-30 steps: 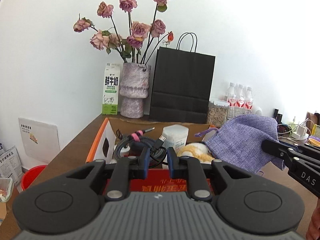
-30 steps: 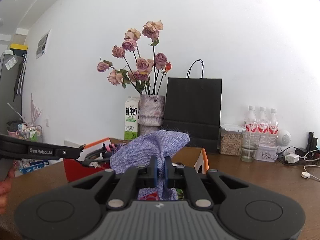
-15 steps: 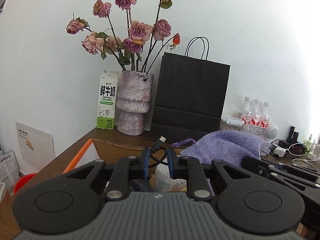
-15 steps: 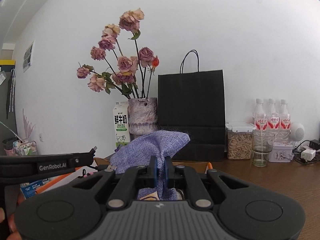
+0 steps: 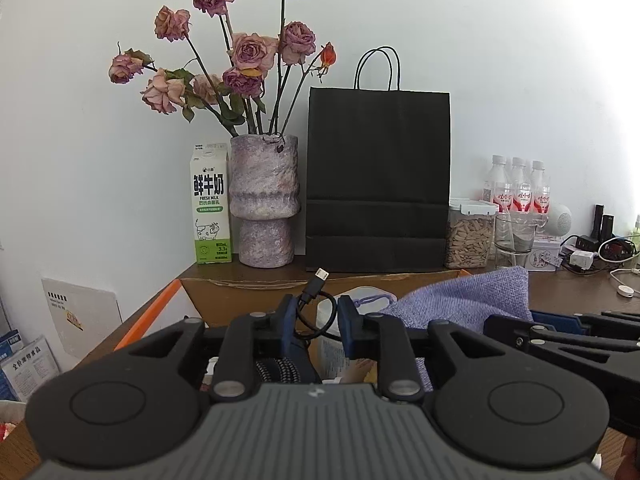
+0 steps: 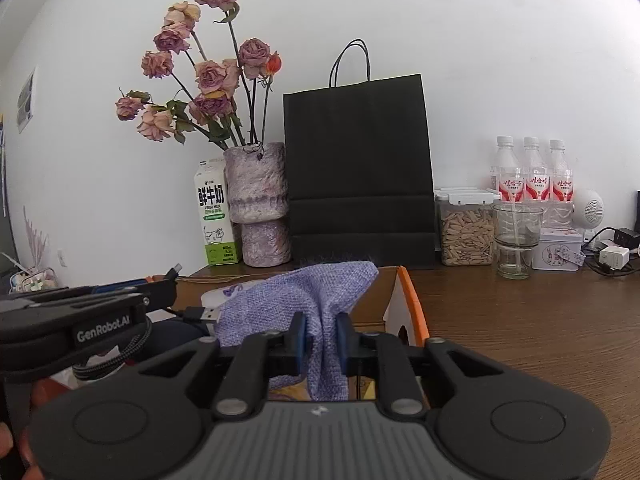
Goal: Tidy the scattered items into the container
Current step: 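Carry the pouch and cable into the box and open both tools, then lift both open tools out of the box toward the table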
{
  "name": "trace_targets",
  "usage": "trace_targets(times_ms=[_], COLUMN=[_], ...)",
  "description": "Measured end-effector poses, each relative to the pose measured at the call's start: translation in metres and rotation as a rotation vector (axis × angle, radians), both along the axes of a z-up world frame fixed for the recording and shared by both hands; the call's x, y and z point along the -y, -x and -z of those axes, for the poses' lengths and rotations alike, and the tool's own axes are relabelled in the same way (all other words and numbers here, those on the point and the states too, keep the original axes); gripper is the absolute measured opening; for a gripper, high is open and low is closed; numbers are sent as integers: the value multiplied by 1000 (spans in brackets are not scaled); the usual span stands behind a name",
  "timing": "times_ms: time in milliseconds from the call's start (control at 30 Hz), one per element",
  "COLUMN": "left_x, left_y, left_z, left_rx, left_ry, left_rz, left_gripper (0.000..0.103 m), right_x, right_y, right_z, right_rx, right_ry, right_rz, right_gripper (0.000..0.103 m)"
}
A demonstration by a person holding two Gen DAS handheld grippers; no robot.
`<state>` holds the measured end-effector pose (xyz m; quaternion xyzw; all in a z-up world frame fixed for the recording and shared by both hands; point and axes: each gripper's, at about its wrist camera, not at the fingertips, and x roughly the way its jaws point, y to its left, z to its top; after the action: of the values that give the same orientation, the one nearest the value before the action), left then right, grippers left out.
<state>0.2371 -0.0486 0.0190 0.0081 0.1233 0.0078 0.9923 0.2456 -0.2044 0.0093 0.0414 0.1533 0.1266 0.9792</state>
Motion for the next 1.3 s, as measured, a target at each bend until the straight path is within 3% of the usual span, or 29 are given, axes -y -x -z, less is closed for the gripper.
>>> trace_targets(times_ms=[33,67,100,133,167,200,300,900,1300], left_x=[0,-1,-2,-3,-4,-5,-10,-7,-18], left_y=[2,4,6,9,13,16,22,28,60], left_z=[0,-1,-3,-4,-5,-6,-9,-2,5], left_rx=[10,20,37,68,99,125,167,177,196], left_ry=[0,5,9,7,-2,-7,30,16,21], left_rz=[-4,-10,-28,-64,-100,-119,-119,-105,-122], left_gripper=[29,46,75,84,98,103,103,103,103], right_x=[1,2,3,3,2,1,1,-10,-8], right_y=[2,3,6,10,14,18,21,31,47], right_z=[0,0,0,-2,-3,-4,-6,-8,-3], right_rx=[-2,-1,5,21,39,55,67,79,91], right_ry=[0,-5,-12,-12,-2,7,17,72,82], right_rz=[11,11,8,6,7,15,28,32,13], right_gripper=[38,47,65,78,82,85,103,103,103])
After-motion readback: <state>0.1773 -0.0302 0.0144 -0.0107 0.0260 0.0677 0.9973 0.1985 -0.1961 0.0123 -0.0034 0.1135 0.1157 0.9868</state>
